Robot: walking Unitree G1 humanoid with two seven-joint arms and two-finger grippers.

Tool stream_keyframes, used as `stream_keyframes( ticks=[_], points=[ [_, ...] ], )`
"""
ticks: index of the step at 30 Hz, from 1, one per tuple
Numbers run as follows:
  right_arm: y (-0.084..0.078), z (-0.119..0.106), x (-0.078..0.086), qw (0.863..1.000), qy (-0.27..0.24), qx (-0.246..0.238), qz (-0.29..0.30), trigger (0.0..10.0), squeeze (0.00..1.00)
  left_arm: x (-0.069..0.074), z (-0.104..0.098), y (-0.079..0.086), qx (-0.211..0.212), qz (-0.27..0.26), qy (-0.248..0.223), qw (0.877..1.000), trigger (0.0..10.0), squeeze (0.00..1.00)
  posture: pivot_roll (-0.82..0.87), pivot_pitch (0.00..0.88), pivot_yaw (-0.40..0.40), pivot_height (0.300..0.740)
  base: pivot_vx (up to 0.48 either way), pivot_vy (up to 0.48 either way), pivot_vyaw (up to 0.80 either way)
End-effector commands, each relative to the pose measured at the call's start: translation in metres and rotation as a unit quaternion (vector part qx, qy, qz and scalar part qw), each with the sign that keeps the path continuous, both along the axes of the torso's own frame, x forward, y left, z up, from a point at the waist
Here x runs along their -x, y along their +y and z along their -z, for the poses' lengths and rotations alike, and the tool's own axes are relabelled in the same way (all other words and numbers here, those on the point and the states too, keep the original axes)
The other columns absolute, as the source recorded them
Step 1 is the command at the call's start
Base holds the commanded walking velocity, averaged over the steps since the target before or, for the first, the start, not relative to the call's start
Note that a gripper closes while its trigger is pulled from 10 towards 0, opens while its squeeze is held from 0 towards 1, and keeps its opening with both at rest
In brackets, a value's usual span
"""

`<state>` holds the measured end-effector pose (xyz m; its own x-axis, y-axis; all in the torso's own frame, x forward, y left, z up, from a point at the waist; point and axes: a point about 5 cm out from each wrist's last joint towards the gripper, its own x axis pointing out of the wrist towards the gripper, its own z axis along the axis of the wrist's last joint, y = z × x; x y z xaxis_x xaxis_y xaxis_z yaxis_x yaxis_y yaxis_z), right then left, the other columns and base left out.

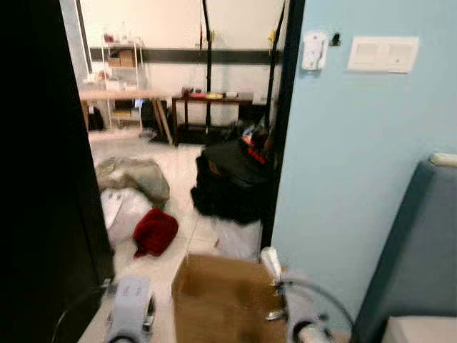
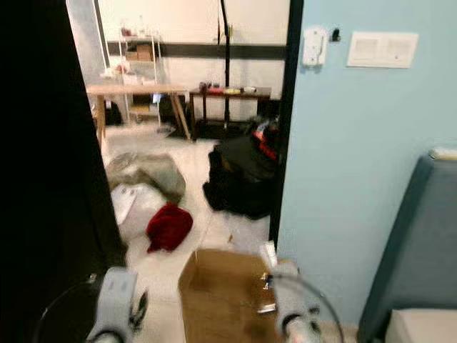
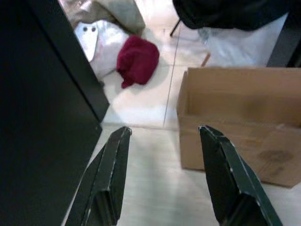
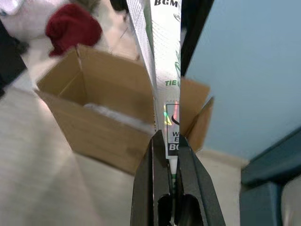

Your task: Clean up the room

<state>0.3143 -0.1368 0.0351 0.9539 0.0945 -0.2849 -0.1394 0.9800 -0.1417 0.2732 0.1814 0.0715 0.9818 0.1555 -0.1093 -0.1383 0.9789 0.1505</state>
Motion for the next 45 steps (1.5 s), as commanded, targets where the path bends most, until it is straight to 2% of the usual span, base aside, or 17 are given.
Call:
stream_keyframes(
  ticks=[1, 3, 25, 42, 45],
  points=[
    [-0.0107, 0.001, 0.0008, 1.0, 0.003, 0.001, 0.013, 10.0, 0.0, -0.0009, -0.0018, -0.0051, 0.005, 0.008, -0.004, 1.0, 10.0, 0.0, -0.01, 0.038, -0.034, 0.74, 0.371, 0.0, -0.8],
    [-0.0107, 0.001, 0.0008, 1.0, 0.003, 0.001, 0.013, 10.0, 0.0, -0.0009, -0.0018, -0.0051, 0.005, 0.008, -0.004, 1.0, 10.0, 0.0, -0.01, 0.038, -0.034, 0.74, 0.371, 0.0, -0.8],
    [-0.0117, 0.0036, 0.0037, 1.0, 0.009, 0.005, 0.007, 10.0, 0.0, -0.0009, -0.0014, -0.0068, 0.008, 0.013, -0.004, 1.0, 10.0, 0.0, -0.02, 0.031, -0.032, 0.74, 0.338, 0.0, 0.0],
    [-0.0108, 0.0053, 0.0047, 1.0, 0.019, 0.0, 0.002, 10.0, 0.0, 0.0018, 0.0013, -0.0102, 0.009, 0.03, 0.003, 1.0, 10.0, 0.0, -0.02, 0.041, -0.036, 0.74, 0.0, 0.0, 0.0],
    [-0.01, 0.0059, 0.0052, 1.0, 0.021, 0.0, -0.001, 10.0, 0.0, 0.0021, 0.0031, -0.0128, 0.0, 0.039, 0.012, 0.999, 10.0, 0.0, -0.02, 0.042, -0.036, 0.74, 0.0, -0.48, 0.0]
  ],
)
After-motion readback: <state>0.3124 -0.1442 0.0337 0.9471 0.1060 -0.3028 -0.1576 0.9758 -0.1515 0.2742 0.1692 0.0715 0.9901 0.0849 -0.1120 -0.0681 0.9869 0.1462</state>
